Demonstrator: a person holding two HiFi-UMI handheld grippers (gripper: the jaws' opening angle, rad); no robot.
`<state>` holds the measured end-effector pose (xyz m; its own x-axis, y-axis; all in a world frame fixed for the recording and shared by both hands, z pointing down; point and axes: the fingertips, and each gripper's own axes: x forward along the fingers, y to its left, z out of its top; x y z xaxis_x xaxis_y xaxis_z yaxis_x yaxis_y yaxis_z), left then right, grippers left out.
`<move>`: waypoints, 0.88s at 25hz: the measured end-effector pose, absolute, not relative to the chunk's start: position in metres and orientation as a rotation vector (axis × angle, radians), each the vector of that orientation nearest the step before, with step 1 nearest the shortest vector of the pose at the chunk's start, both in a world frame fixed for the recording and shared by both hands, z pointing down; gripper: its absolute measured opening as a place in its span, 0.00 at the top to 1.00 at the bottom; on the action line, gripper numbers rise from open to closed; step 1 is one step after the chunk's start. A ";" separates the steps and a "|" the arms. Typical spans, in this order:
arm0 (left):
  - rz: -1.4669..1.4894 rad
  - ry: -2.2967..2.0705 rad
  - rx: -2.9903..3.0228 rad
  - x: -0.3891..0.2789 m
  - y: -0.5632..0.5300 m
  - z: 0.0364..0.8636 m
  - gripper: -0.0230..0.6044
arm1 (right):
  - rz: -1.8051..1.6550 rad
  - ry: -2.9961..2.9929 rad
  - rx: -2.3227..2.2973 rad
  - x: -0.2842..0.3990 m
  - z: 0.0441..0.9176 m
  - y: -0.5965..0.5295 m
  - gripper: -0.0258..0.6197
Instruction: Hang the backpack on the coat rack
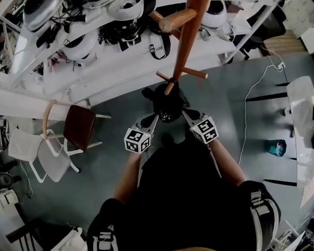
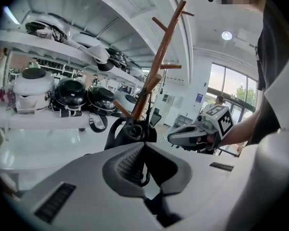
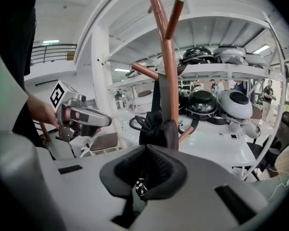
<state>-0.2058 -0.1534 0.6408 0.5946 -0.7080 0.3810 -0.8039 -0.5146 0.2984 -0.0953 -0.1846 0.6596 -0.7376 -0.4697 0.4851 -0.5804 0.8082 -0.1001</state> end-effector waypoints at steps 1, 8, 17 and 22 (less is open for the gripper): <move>0.294 -1.206 2.384 -0.206 -0.153 0.639 0.93 | 0.342 -2.547 0.781 -0.096 0.659 -0.184 0.94; 0.309 -1.213 2.389 -0.213 -0.150 0.636 0.93 | 0.324 -2.543 0.796 -0.097 0.658 -0.184 0.94; 0.295 -1.231 2.378 -0.224 -0.147 0.632 0.93 | 0.390 -2.560 0.819 -0.099 0.654 -0.187 0.94; 0.295 -1.252 2.351 -0.227 -0.144 0.638 0.93 | 0.452 -2.561 0.838 -0.095 0.656 -0.193 0.94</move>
<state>-0.2274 -0.1437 0.6379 0.5637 -0.7277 0.3908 -0.8256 -0.4819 0.2934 -0.0946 -0.1928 0.6563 -0.7371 -0.4855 0.4701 -0.6171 0.7671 -0.1755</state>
